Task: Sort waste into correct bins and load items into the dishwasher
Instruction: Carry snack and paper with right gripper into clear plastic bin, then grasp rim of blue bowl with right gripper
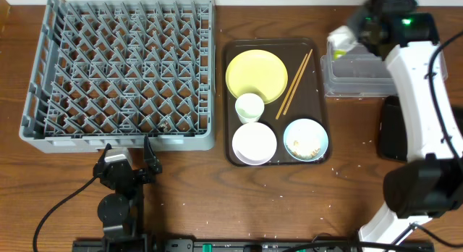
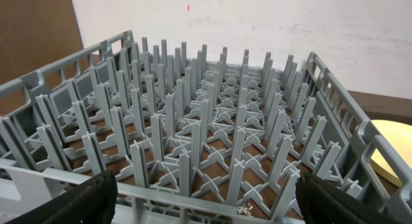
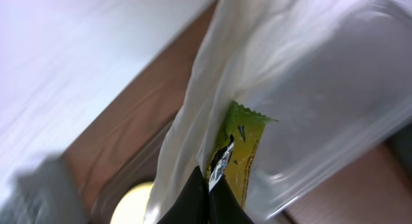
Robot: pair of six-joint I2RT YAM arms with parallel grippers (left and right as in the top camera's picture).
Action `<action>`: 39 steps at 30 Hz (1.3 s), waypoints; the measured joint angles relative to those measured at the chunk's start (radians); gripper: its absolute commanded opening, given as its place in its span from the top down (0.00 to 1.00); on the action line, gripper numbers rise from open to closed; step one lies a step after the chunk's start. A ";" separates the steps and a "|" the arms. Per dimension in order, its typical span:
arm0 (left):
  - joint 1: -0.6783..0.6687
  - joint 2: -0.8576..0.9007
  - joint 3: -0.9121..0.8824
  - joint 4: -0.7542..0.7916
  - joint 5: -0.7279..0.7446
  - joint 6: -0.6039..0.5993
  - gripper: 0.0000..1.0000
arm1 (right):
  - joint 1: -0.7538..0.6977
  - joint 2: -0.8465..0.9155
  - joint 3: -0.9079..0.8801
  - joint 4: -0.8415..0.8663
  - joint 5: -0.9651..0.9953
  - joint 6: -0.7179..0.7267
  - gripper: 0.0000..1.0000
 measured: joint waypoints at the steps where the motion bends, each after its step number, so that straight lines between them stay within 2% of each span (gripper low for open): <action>1: 0.000 0.000 0.000 0.000 0.000 0.000 0.10 | -0.031 0.014 -0.020 0.013 0.004 0.030 0.98; 3: 0.000 0.000 0.000 0.000 0.000 0.000 0.10 | -0.077 0.039 -0.063 0.053 0.008 0.075 0.97; 5: 0.000 0.000 0.000 0.000 0.000 0.000 0.10 | -0.110 0.063 -0.111 0.120 0.009 0.105 0.90; 6: 0.000 0.000 0.000 0.000 0.000 0.000 0.10 | -0.124 0.075 -0.135 0.154 0.011 0.118 0.84; 7: 0.000 0.000 0.000 0.000 0.000 0.000 0.10 | -0.138 0.091 -0.162 0.191 0.011 0.135 0.73; 8: 0.000 0.000 0.000 0.000 0.000 0.000 0.10 | -0.145 0.103 -0.183 0.220 0.012 0.142 0.57; 9: 0.000 0.000 0.000 0.000 0.000 0.000 0.10 | -0.150 0.115 -0.203 0.243 0.013 0.148 0.50; 12: 0.000 0.000 0.000 0.000 0.000 0.000 0.10 | -0.153 0.134 -0.237 0.269 0.011 0.122 0.31; 14: 0.000 0.000 0.000 0.000 0.000 0.000 0.10 | -0.152 0.135 -0.243 0.286 0.004 0.073 0.25; 18: 0.000 0.000 0.000 0.000 0.000 0.000 0.10 | -0.153 0.108 -0.237 0.299 -0.058 -0.102 0.23; 22: 0.000 0.000 0.000 0.000 0.000 0.000 0.10 | -0.150 0.016 -0.235 0.263 -0.249 -0.308 0.14; 25: 0.000 0.000 0.000 0.000 0.000 0.000 0.10 | -0.136 -0.086 -0.227 0.171 -0.404 -0.432 0.13; 30: 0.000 0.000 0.000 0.000 0.000 0.000 0.10 | -0.048 -0.211 -0.199 -0.081 -0.536 -0.537 0.25; 33: 0.000 0.000 0.000 0.000 0.000 0.000 0.10 | 0.033 -0.206 -0.201 -0.199 -0.531 -0.568 0.39; 39: 0.000 0.000 0.000 0.000 0.000 0.000 0.10 | 0.187 -0.175 -0.333 -0.240 -0.438 -0.549 0.41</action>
